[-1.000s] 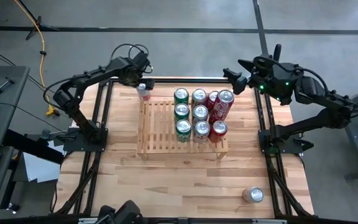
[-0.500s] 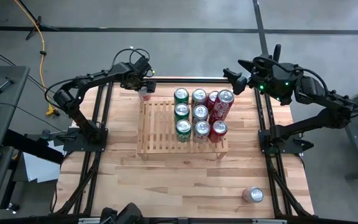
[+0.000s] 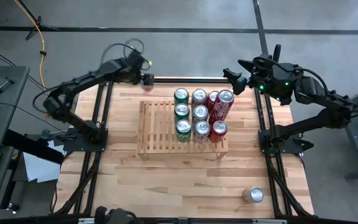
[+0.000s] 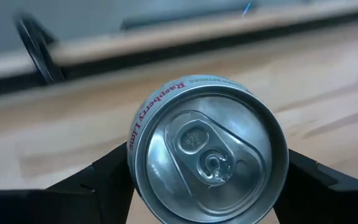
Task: Place canned beverage on shelf
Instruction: Put the top white pink soda can on the shelf
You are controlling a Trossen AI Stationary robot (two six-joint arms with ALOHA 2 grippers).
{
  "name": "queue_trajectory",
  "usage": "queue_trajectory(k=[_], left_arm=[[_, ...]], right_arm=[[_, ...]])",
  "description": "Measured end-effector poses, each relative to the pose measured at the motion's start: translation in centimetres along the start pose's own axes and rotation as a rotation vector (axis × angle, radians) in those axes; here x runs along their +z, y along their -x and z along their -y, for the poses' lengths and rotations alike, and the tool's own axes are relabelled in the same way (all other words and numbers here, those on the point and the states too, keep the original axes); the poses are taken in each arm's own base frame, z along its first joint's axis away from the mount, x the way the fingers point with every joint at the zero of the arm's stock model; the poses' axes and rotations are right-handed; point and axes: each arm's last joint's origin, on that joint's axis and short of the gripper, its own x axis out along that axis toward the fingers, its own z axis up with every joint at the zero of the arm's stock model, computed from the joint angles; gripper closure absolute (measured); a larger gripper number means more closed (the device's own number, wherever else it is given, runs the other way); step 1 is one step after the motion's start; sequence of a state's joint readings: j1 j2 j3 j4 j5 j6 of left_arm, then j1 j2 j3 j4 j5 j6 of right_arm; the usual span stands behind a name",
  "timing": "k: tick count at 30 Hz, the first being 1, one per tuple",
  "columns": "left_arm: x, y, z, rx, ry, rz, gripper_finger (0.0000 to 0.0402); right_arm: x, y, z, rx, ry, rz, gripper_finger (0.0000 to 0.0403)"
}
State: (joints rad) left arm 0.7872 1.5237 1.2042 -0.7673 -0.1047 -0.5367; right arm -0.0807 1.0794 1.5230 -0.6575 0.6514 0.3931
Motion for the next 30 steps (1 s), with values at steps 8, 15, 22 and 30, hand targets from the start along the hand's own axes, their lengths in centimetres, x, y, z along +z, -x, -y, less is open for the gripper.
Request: queue_trajectory(k=[8,15,22,30], left_arm=[[1.7,10.3,-0.8,-0.170,-0.016,0.237,0.0126],[0.8,15.7,-0.4,-0.277,-0.155,0.247,0.0126],[-1.0,19.5,1.7,-0.488,-0.392,0.188,0.0126],[-2.0,22.8,3.2,-0.592,-0.480,0.235,0.0126]], right_arm=[[-0.1,0.0,0.0,-0.004,0.005,-0.010,0.0004],[-0.4,0.0,0.1,-0.014,-0.002,-0.032,0.0004],[-0.7,0.0,0.3,-0.025,-0.005,-0.057,0.0004],[-0.7,0.0,0.3,-0.028,0.000,-0.064,0.0004]])
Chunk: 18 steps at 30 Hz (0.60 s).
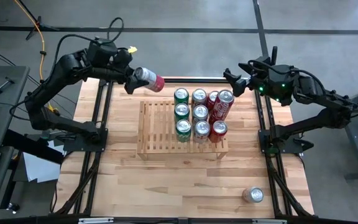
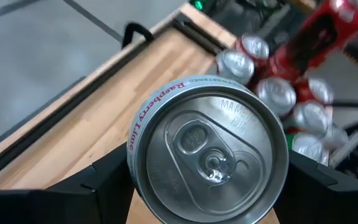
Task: Place canned beverage on shelf
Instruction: Put the top white pink soda can on the shelf
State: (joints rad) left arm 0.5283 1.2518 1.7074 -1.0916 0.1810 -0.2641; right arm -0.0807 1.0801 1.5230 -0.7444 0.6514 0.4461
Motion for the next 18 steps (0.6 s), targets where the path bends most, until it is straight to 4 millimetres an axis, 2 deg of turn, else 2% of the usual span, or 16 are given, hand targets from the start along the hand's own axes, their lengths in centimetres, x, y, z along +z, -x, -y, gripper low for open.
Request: queue_trajectory(k=[5,7,10,13,18], left_arm=[[0.6,0.9,0.6,0.022,-0.010,0.059,0.0126],[0.9,1.6,1.2,-0.025,-0.131,0.106,0.0126],[1.0,3.3,2.8,-0.195,-0.368,0.203,0.0126],[1.4,4.7,4.3,-0.319,-0.484,0.342,0.0126],[1.2,7.2,5.9,-0.338,-0.662,0.521,0.0126]], right_arm=[[0.0,0.0,0.0,0.000,0.000,0.000,0.0004],[0.0,0.0,0.0,0.000,0.001,0.000,0.0004],[0.0,0.0,0.0,0.000,0.009,0.000,0.0004],[0.0,0.0,0.0,0.000,0.012,0.000,0.0004],[0.0,0.0,0.0,0.000,0.027,0.001,0.0004]])
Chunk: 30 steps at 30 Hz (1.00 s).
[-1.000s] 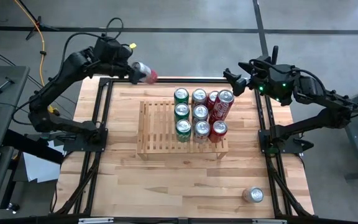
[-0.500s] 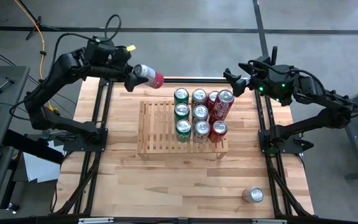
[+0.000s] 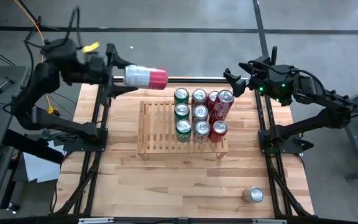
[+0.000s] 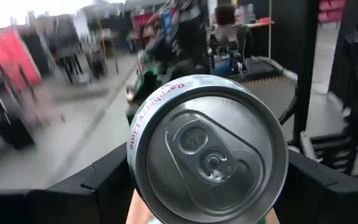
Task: Place canned beverage on shelf
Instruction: Put the top white pink soda can on the shelf
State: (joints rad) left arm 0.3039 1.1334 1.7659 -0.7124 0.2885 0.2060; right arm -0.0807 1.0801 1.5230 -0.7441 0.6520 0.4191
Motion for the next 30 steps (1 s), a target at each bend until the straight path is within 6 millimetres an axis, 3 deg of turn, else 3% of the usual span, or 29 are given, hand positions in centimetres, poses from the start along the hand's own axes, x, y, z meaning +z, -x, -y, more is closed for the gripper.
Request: queue_trajectory(k=[9,22,26,30], left_arm=[[0.5,0.1,2.2,0.065,-0.629,-0.028,0.0126],[-0.7,-5.5,5.2,0.237,-1.440,-0.488,0.0115],[-1.0,-6.7,6.5,0.192,-1.613,-0.547,0.0117],[-1.0,-7.2,7.8,0.145,-1.656,-0.508,0.0117]], right_arm=[[0.0,0.0,0.1,-0.028,0.001,0.013,0.0004],[0.3,0.0,-0.1,-0.010,-0.021,0.031,0.0004],[0.9,0.1,-0.7,0.133,-0.057,0.053,0.0004],[1.9,0.4,-2.0,0.461,-0.069,0.075,0.0004]])
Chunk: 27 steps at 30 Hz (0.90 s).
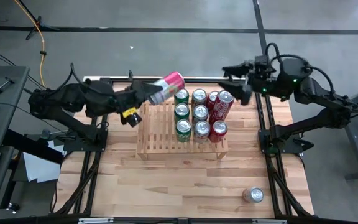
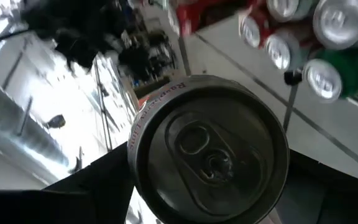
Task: Place canned beverage on shelf
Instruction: Put the top white pink soda can on the shelf
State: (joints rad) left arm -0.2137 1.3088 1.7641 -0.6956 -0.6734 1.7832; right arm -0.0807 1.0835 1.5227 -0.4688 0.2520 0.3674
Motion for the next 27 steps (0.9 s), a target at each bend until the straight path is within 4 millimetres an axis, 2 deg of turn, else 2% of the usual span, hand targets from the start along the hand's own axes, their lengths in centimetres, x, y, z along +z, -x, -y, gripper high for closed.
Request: queue_trajectory(k=[3,7,14,19,27], left_arm=[[0.8,0.1,-0.3,0.025,0.005,0.026,0.0117],[1.6,0.9,-1.5,0.123,0.069,0.059,0.0117],[3.1,2.6,-2.5,0.207,0.149,0.169,0.0117],[4.2,3.4,-2.6,0.214,0.193,0.225,0.0117],[5.8,2.7,-2.4,0.178,0.181,0.230,0.0117]], right_arm=[[0.5,-0.9,-1.1,0.249,-0.026,0.016,0.0004],[0.3,-3.0,-2.5,0.425,-0.032,0.049,0.0004],[-1.3,-6.9,-3.3,0.498,-0.049,0.023,0.0004],[-1.7,-8.1,-3.5,0.518,-0.101,0.023,0.0004],[-2.7,-8.9,-4.9,0.604,-0.169,-0.017,0.0004]])
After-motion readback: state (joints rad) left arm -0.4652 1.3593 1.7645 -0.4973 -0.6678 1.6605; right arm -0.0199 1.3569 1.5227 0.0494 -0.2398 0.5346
